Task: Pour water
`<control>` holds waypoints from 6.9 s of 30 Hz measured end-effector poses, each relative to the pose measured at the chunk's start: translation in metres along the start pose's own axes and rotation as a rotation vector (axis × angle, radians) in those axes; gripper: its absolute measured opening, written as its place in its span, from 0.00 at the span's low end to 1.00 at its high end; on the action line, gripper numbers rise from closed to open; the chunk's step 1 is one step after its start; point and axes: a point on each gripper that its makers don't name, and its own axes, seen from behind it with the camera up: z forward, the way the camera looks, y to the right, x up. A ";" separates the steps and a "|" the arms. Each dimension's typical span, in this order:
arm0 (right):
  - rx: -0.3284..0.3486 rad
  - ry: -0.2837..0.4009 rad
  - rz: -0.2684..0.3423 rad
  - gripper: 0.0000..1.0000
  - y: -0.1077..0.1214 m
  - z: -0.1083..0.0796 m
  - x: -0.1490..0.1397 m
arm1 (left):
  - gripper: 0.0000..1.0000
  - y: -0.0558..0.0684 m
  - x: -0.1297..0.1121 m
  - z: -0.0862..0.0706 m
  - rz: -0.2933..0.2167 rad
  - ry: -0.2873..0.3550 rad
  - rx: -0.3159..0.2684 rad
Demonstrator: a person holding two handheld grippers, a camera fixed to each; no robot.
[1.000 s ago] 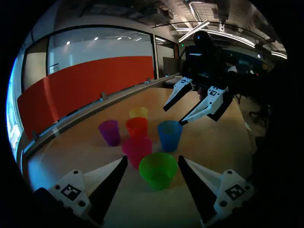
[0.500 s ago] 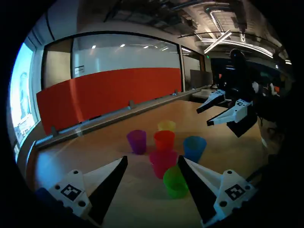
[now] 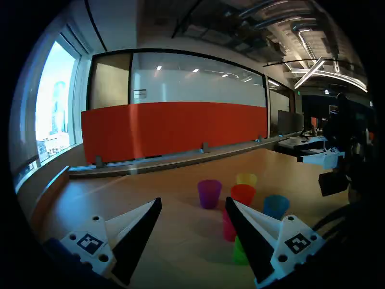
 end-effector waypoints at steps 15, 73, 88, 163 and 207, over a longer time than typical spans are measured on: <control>-0.316 0.099 -0.009 0.99 0.057 -0.024 0.003 | 0.99 -0.026 -0.002 -0.005 -0.026 0.074 0.189; -0.489 0.044 0.120 1.00 0.086 -0.058 -0.027 | 0.98 -0.069 -0.042 -0.029 -0.058 0.183 0.430; -0.486 0.045 0.126 0.99 0.084 -0.058 -0.025 | 0.99 -0.071 -0.055 -0.026 -0.064 0.171 0.430; -0.513 0.183 0.132 0.99 0.118 -0.049 -0.053 | 0.99 -0.067 -0.058 -0.025 -0.059 0.157 0.414; -0.498 0.158 0.142 0.99 0.114 -0.046 -0.077 | 0.99 -0.067 -0.058 -0.025 -0.059 0.157 0.414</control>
